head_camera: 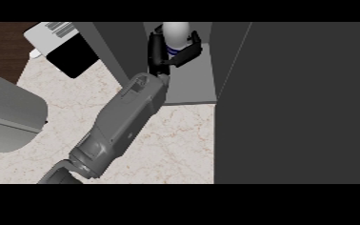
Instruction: Pick up the bottled water, place it into the cabinet and close the cabinet
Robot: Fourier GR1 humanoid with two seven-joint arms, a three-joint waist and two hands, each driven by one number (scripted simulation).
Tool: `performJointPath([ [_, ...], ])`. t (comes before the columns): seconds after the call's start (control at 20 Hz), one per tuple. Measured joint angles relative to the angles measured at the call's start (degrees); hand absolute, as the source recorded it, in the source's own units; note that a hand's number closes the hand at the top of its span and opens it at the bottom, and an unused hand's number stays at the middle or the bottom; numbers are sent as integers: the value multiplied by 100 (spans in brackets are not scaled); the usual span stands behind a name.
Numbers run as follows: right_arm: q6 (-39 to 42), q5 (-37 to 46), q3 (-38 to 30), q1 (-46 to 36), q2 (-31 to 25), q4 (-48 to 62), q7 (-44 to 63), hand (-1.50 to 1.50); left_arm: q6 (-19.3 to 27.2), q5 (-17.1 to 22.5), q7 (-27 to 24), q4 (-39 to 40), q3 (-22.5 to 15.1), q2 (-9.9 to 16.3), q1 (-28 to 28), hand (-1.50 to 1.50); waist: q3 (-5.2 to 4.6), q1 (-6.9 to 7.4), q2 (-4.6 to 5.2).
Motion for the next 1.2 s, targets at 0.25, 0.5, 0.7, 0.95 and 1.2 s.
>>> performJointPath([
  [0.25,34,-50,-20,-39,-21,23,17,-150,-88,-203,41,814,-12,4,-444,-150,2,-37,23],
  [0.5,34,-91,-84,-114,-45,32,40,-150,-102,-292,103,1395,23,-7,-814,-150,3,-57,33],
  [0.7,-8,-108,-21,-221,-16,28,91,-150,-284,-235,-38,1657,239,20,-959,-150,1,-40,40],
  [0.95,39,-141,-81,-155,-54,18,111,-150,-628,-139,-305,1641,500,56,-1082,-150,0,-5,21],
  [1.2,-8,-161,-64,-212,-19,17,132,-150,-1152,83,-497,1225,631,14,-959,-150,-1,68,-16],
])
